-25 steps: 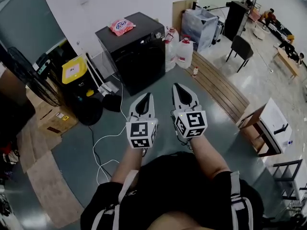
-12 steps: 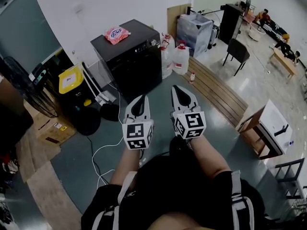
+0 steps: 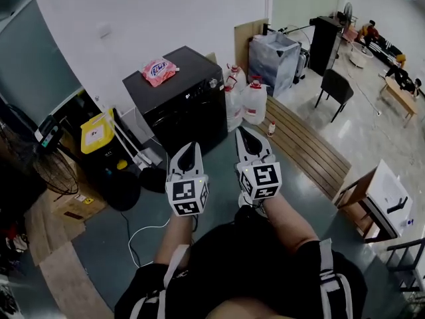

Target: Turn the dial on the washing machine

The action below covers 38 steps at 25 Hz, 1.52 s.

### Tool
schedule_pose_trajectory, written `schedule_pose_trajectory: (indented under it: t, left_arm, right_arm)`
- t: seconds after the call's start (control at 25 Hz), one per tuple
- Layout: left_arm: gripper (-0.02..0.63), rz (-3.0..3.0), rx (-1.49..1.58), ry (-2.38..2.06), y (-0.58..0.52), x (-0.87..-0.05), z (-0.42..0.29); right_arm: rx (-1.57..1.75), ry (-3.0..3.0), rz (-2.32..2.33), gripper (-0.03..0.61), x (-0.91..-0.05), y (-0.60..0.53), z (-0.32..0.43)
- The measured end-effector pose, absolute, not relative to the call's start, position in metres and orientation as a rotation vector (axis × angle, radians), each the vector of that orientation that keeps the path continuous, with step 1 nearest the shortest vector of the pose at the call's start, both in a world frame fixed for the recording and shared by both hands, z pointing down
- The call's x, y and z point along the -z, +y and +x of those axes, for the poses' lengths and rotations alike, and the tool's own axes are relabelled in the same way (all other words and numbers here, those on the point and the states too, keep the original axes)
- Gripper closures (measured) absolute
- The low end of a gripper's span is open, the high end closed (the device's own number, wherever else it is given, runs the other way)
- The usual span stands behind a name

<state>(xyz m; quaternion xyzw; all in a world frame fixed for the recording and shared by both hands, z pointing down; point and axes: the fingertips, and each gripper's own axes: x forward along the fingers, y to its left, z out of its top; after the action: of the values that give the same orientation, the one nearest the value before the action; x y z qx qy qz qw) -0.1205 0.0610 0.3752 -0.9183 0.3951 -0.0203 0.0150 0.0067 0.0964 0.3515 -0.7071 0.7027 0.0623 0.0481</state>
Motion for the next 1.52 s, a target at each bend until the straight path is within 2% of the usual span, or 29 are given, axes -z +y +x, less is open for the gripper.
schedule_pose_trajectory:
  t: [0.52, 0.76, 1.52]
  left_arm:
    - [0.618, -2.886, 0.206, 1.283, -0.107, -0.393, 0.020]
    - [0.618, -2.875, 0.240, 1.353, -0.171, -0.397, 0.063]
    - [0.618, -2.852, 0.373, 1.498, -0.274, -0.435, 0.044]
  right_arm:
    - [-0.055, 2.182, -2.120, 0.571, -0.365, -0.085, 0.145]
    - [0.003, 2.239, -2.074, 0.571, -0.376, -0.155, 0.187]
    - [0.089, 2.417, -2.059, 0.569, -0.444, -0.289, 0.182]
